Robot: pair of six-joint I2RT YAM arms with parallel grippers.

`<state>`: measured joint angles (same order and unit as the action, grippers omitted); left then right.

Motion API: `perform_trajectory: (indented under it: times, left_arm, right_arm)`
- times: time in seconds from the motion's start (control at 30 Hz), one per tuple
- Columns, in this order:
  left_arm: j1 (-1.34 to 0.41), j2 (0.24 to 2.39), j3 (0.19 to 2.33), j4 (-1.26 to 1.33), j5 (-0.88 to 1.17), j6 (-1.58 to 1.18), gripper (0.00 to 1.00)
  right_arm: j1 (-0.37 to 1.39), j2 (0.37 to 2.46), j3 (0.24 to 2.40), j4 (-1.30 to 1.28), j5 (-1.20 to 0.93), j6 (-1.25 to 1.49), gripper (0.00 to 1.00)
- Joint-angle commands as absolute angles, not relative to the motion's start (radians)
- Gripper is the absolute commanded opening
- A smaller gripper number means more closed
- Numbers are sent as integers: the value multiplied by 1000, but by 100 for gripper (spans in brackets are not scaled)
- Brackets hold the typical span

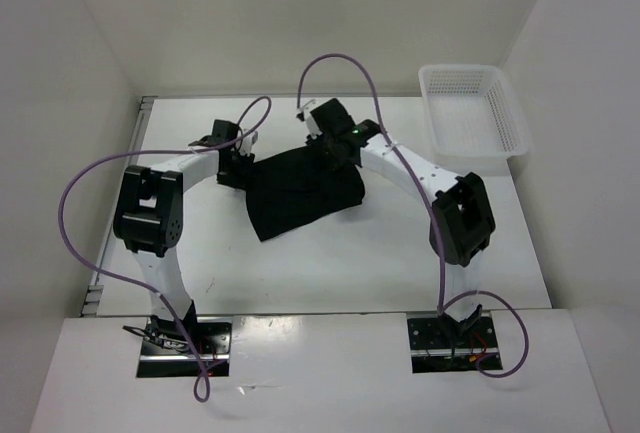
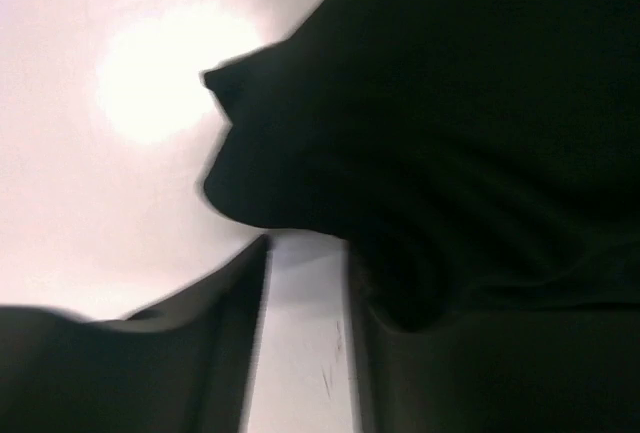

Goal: Fold and stack the shorts
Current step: Fold the shorts

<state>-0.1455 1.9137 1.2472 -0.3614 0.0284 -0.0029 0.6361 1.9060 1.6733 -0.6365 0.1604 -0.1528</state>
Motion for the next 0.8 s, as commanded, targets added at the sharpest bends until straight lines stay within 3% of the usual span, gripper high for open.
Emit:
perform_trajectory:
  times: [0.0,0.4,0.7,0.77]
  left_arm:
    - [-140,2012,1307,-391,129,0,39]
    - [-149,2072,1404,-420,294,0,2]
    - [-149,2054,1371,-410,328,0,0]
    - [-140,2054,1371,-410,307,0,0]
  right_arm:
    - [719,1928,1749,-611,179,-164,0]
    - [811,2078,1943,-601,149,-149,0]
    - [877,2207,2036,-581,186,-98,0]
    - [890,2218,2026,-581,166,-88,6]
